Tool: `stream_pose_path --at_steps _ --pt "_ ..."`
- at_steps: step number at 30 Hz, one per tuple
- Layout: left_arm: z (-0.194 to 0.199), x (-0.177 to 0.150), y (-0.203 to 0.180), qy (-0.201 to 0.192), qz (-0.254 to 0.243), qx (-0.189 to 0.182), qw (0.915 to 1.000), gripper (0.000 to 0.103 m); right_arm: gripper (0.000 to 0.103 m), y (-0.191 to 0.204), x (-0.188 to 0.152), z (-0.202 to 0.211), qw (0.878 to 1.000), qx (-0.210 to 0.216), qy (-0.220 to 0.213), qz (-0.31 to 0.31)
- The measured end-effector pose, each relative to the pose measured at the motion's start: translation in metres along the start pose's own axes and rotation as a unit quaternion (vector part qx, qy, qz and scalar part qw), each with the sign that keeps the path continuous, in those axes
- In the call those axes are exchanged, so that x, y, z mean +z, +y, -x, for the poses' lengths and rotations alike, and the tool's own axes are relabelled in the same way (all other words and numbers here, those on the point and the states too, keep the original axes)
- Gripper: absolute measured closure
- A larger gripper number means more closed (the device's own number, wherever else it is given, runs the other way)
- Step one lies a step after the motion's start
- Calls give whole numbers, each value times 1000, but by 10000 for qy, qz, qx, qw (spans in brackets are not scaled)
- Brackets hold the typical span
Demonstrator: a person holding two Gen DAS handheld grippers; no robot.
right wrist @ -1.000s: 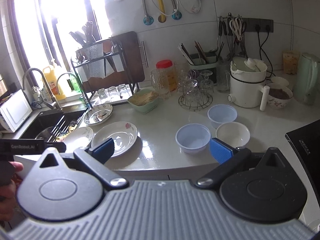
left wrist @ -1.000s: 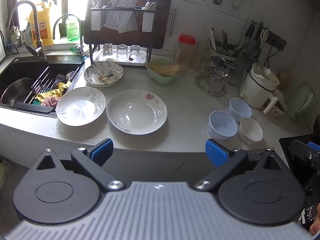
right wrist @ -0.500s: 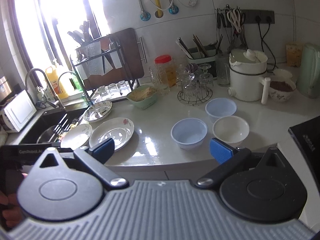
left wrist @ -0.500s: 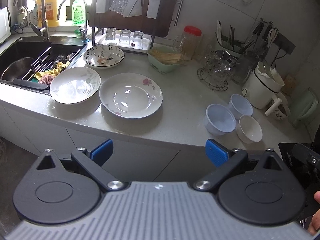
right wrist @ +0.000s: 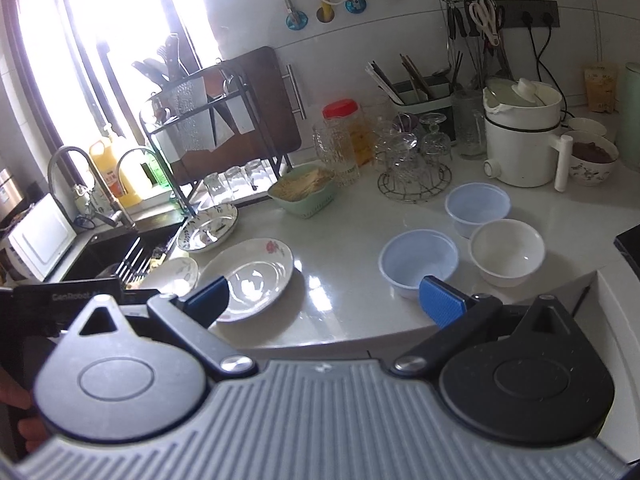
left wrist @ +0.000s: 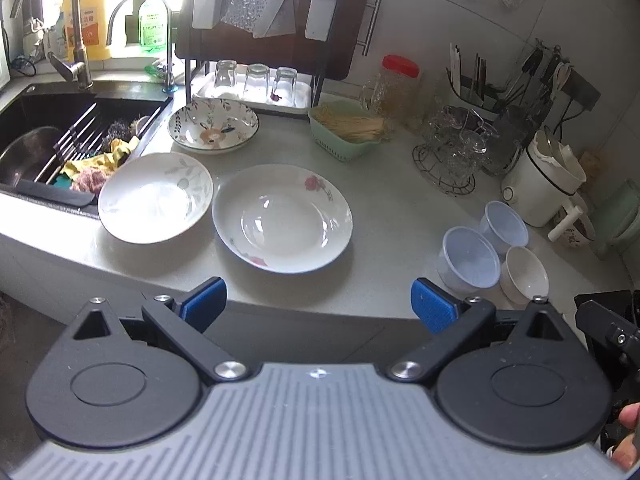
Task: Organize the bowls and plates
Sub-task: 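Move both grippers toward the white leaf-pattern plate on the counter, then close both grippers side by side on the leaf-pattern plate's rim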
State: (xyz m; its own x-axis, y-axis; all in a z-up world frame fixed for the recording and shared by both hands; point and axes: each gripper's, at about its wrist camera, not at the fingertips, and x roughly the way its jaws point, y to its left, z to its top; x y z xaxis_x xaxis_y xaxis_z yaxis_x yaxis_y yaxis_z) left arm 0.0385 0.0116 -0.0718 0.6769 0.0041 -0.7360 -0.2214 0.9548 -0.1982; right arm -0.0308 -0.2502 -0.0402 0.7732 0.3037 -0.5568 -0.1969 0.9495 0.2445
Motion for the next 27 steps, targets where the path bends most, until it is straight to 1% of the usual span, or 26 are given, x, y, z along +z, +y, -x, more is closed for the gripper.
stream_pose_path --at_steps 3,7,11,18,23,27 --pt "-12 21 21 59 -94 -23 9999 3 0 17 4 -19 9999 -103 47 -55" --pt "-27 49 52 77 -205 -90 9997 3 0 41 10 -44 9997 -61 120 -192" --pt "-47 71 78 100 -278 -92 9995 3 0 68 9 -66 9997 -162 169 -67" --pt "-83 93 108 193 -336 -316 9988 3 0 102 11 -94 9985 -490 136 206" --pt "-106 107 131 312 -313 -500 9978 3 0 123 15 -117 9976 -636 242 107" --pt "-120 120 159 436 -323 -609 9967 3 0 145 20 -138 9976 -621 293 20"
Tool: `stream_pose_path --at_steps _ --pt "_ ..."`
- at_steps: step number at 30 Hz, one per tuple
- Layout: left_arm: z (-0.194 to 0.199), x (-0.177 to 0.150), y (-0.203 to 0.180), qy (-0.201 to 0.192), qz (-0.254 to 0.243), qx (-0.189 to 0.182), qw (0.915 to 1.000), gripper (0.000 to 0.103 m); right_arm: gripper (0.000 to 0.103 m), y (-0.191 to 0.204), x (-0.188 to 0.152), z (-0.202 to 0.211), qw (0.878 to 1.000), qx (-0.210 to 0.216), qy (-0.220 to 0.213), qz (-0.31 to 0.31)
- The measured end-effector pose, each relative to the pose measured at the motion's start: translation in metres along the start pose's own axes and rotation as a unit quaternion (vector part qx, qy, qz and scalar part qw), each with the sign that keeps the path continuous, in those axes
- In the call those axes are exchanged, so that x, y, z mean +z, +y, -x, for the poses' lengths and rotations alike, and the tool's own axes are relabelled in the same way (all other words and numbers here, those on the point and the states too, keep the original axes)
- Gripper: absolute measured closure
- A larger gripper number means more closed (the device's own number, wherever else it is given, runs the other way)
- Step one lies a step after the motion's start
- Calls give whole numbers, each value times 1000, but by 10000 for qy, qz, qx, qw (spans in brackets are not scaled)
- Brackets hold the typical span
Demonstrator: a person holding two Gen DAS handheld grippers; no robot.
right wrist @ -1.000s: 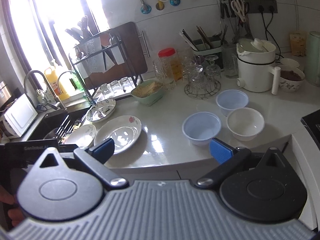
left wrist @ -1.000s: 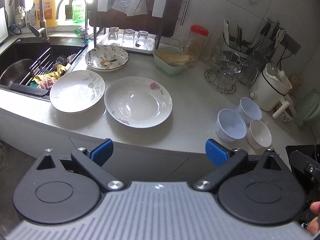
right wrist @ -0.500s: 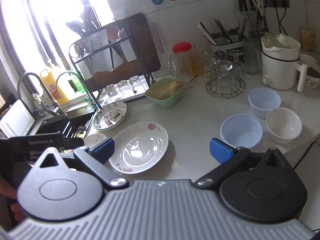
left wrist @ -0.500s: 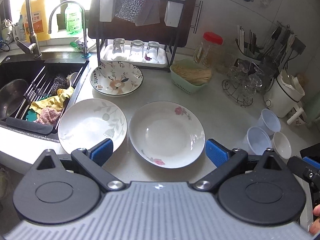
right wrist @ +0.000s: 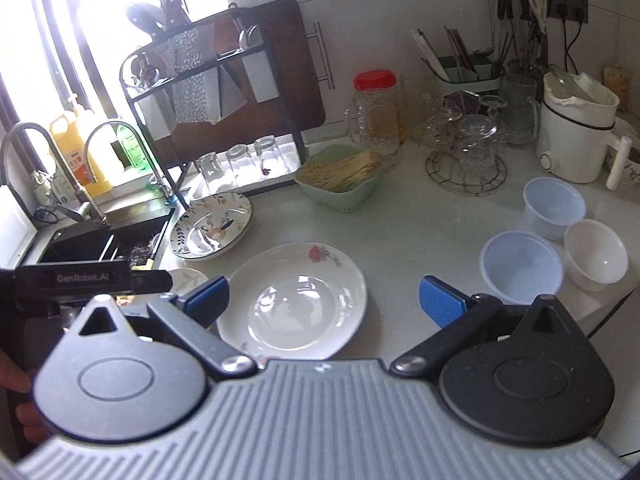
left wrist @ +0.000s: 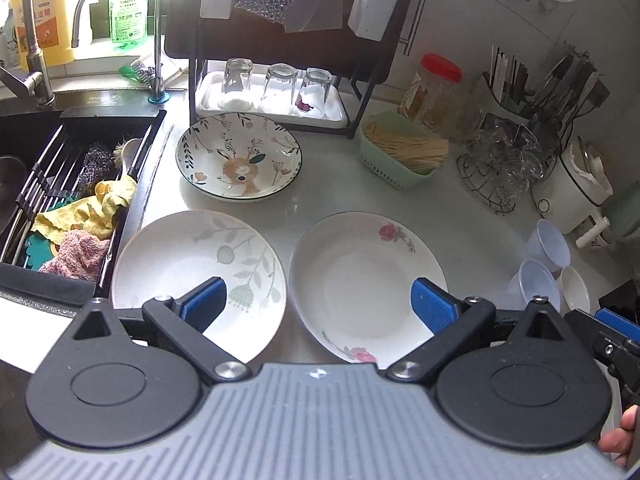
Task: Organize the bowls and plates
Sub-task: 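Close both grippers side by side on the leaf-pattern plate's rim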
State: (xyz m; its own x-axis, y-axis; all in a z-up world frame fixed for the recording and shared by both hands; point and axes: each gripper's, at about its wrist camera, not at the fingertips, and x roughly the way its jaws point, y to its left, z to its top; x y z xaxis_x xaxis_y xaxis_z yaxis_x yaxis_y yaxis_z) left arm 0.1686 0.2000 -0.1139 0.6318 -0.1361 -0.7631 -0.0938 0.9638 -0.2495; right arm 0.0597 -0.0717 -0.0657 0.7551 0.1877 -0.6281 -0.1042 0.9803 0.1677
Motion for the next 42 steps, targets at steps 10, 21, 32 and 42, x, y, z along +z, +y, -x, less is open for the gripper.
stream_pose_path --at_steps 10,21,32,42 --pt "-27 42 78 233 -516 -48 9984 3 1 65 6 -52 9997 74 220 7" --pt "-76 44 141 730 -540 52 9959 6 29 121 -7 -113 9922 615 1084 -35" --pt "-120 36 182 1377 -762 82 9875 39 54 144 -40 -164 9728 725 2169 -380" --pt "-149 39 199 1571 -620 -178 9855 73 83 117 -52 -189 9683 464 2127 -1221"
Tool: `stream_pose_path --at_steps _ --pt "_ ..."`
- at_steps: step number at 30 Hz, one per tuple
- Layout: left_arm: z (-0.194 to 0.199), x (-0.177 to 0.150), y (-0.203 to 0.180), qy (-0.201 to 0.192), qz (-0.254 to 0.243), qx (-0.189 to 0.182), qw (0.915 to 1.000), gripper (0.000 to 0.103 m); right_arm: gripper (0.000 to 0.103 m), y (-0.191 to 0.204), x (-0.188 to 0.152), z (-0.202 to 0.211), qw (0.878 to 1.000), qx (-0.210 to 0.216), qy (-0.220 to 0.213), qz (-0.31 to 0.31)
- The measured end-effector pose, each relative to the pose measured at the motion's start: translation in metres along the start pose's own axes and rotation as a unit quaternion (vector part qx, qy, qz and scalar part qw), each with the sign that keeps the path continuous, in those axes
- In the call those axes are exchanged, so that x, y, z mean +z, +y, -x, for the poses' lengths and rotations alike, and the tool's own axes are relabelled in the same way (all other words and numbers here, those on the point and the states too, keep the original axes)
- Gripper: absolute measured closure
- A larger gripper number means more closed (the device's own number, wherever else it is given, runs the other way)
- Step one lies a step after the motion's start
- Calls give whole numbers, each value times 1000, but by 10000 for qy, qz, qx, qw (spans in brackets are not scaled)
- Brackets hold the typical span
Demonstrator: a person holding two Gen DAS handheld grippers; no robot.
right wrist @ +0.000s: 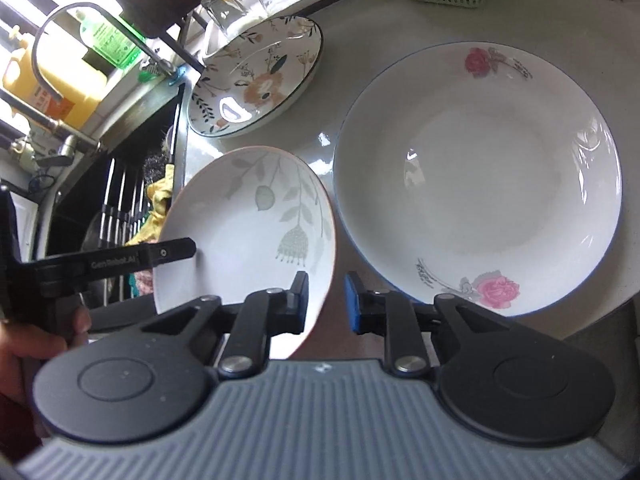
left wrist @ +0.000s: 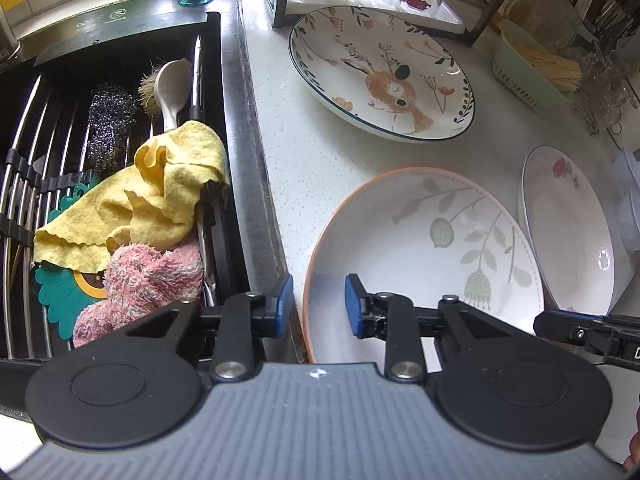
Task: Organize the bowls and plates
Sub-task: 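Close both grippers side by side on the leaf-pattern plate's rim, then lift the leaf-pattern plate and carry it over the rose-pattern plate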
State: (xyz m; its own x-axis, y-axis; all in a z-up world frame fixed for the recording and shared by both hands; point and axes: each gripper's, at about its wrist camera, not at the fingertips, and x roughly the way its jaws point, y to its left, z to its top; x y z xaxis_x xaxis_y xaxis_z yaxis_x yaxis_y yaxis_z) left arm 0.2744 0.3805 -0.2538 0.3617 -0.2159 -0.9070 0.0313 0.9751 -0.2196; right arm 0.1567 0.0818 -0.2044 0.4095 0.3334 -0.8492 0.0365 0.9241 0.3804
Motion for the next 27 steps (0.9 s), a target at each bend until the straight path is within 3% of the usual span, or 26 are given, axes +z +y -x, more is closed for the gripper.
stream_pose_path --at_steps 2,9,14,27 --pt "-2 2 1 16 31 -110 9999 78 86 -2 3 -2 9999 73 -19 -67" --pt "-5 3 -2 73 -146 -156 9997 78 86 -9 5 -12 9995 164 -45 -274" --pt "-2 5 9 166 107 -386 9991 78 85 -13 14 -17 9986 338 60 -412" --pt "36 20 10 -21 252 -456 9986 78 85 -5 28 4 9945 856 24 -602"
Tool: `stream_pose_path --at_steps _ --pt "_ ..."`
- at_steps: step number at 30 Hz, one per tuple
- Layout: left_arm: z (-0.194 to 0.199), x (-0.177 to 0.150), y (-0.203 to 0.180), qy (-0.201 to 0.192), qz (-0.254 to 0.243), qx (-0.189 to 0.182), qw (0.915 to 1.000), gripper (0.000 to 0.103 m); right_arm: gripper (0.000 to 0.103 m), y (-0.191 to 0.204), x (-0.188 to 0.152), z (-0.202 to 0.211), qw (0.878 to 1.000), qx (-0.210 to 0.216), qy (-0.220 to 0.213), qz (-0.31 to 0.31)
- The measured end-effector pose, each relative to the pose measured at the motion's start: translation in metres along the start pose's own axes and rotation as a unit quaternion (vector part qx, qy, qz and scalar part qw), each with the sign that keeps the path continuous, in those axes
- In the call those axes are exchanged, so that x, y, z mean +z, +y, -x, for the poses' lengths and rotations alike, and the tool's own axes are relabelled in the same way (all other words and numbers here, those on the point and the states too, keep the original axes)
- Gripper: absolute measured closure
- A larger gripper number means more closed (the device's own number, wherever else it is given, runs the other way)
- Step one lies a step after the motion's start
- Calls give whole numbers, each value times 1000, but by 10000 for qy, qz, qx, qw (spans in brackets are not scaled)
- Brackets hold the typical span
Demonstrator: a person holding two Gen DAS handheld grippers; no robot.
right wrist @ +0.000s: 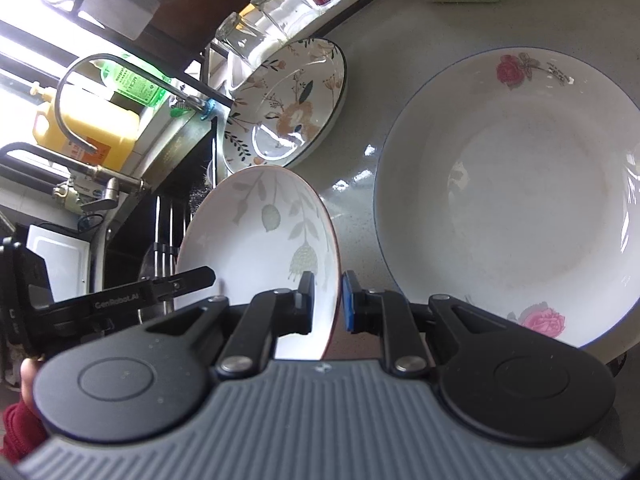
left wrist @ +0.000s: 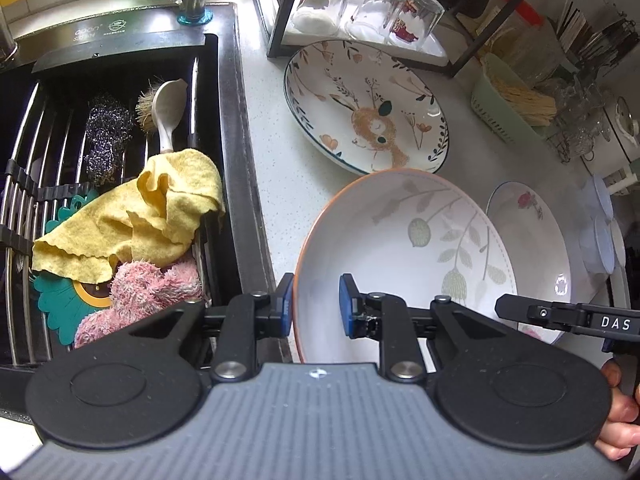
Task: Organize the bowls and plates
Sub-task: 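Lift the leaf-pattern plate and carry it over the rose-pattern plate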
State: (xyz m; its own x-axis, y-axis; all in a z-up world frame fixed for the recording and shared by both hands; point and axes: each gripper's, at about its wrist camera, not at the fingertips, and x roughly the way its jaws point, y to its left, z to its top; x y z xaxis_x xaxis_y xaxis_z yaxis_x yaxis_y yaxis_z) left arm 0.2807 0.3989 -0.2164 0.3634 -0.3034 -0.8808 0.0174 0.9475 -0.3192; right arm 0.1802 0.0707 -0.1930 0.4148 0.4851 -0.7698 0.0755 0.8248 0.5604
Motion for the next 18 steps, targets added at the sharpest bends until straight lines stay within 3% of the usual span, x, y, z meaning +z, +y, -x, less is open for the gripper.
stream_pose_path --at_steps 4,13,18 --pt "5 10 -17 -23 64 -176 9998 78 85 -8 9 18 9997 117 -159 -114" --pt "-4 29 -85 -103 -357 -349 9987 78 85 -47 36 61 9978 261 -605 -109" --pt "-19 33 -127 -64 -561 -414 9975 78 85 -76 47 78 9971 99 -752 20"
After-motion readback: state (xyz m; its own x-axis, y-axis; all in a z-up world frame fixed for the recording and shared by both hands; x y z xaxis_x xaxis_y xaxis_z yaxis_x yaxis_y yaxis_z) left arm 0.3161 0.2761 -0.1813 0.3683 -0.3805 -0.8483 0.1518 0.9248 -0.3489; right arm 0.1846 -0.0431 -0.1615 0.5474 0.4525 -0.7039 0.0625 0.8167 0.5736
